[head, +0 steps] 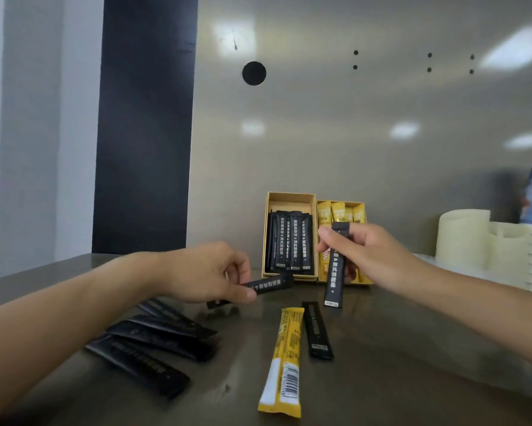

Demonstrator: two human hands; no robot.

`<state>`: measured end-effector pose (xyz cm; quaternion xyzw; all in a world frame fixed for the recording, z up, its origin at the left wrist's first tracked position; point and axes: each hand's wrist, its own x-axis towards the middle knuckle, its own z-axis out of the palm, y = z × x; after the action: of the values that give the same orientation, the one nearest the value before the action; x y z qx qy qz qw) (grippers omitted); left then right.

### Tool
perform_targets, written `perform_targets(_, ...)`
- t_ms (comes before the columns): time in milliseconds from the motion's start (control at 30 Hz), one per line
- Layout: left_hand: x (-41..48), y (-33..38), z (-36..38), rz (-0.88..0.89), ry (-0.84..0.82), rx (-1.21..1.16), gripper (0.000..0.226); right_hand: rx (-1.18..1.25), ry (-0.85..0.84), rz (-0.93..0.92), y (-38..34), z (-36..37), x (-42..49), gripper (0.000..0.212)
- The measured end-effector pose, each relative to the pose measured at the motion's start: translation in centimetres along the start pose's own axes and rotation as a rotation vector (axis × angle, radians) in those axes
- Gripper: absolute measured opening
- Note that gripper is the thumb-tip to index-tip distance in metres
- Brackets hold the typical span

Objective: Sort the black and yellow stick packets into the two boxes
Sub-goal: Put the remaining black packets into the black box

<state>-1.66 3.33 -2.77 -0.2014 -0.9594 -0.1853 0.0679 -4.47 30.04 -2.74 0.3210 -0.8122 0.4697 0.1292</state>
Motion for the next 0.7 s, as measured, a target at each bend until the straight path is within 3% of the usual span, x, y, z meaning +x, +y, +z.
perform_targets(133, -0.7, 0.0, -0.7, 0.016, 0.003, -0.095, 0.011, -0.197, -0.096, 0.132, 1.7, -0.7, -0.2, 0.035)
perform_targets(200, -1.2, 0.1, -1.2, 0.008, -0.012, -0.120, 0.004, -0.436, -0.070, 0.068, 2.3, -0.6, -0.2, 0.039)
perform_targets(267, -1.4, 0.1, -1.7, 0.000, -0.030, -0.149, 0.008, -0.546, -0.070, 0.001, 2.1, 0.1, -0.7, 0.030)
perform_targets(367, -1.6, 0.1, -2.1, -0.010, -0.054, -0.166, 0.010, -0.699, -0.051, -0.071, 2.0, 0.9, -1.1, 0.036)
perform_targets(500, -1.6, 0.5, -2.0, 0.047, -0.010, -0.195, 0.008, -0.552, -0.022, -0.137, 0.7, 1.8, -1.8, 0.038)
perform_targets(700, -1.2, 1.4, -1.3, 0.118, 0.037, -0.288, 0.015, -0.372, -0.053, -0.225, -0.6, 3.3, -2.7, 0.008)
